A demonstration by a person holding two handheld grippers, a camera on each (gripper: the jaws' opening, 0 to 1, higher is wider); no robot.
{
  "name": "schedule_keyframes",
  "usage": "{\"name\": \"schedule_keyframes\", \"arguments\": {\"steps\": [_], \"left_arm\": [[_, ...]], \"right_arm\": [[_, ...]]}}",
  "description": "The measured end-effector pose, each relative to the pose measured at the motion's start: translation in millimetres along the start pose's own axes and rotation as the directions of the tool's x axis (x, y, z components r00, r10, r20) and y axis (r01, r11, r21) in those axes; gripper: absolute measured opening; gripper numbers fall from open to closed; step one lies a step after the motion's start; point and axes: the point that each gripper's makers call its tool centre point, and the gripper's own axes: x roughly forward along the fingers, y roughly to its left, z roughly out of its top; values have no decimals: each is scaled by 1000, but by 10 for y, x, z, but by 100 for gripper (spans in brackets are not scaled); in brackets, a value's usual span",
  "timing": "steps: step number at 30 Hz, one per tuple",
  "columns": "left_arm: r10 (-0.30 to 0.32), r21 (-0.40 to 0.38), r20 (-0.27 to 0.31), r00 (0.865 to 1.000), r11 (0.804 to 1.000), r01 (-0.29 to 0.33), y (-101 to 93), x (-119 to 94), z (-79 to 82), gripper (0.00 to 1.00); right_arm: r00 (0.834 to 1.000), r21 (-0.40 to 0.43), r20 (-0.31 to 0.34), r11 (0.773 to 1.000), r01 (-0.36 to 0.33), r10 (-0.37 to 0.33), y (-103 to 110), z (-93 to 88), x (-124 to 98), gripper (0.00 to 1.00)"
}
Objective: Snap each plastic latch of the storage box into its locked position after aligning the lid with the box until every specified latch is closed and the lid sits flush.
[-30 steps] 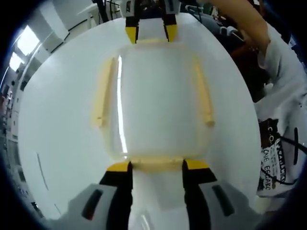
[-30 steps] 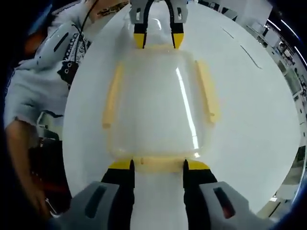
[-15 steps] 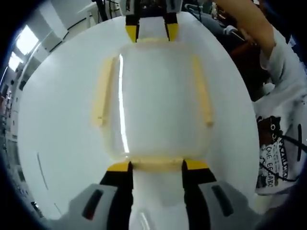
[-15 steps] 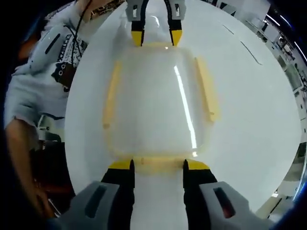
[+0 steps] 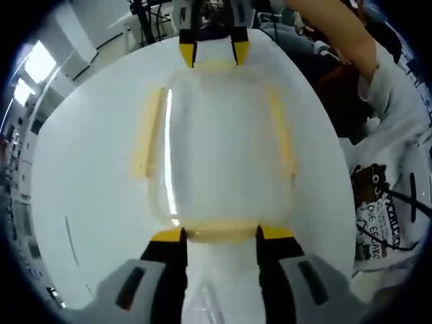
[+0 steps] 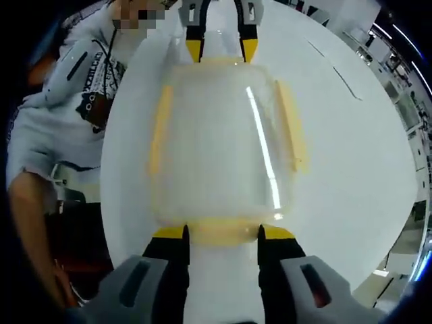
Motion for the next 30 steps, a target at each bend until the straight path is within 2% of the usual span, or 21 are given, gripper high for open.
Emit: {"name": "schedule_keyframes", "arguments": {"steps": [7,12,23,30], "left_arm": [[17,3,29,999,1000,-17,32,-246,-15,39],[24,-4,39,999,1000,-23,24,-378,-85,39],[48,-36,25,999,998,-47,-22,-702,-372,39],[65,-58,42,997,996,-63,-65,-874,-575,39]], "right_arm": [[1000,-8,-6,1000,28,-28,-9,143,-157,38],[999,-22,0,999,40,-40,19,309,-248,38],[998,-73,31,995,61,-59,21,772,-325,38],[998,-93,15,994,57,-56,18,1024,-298,38]]}}
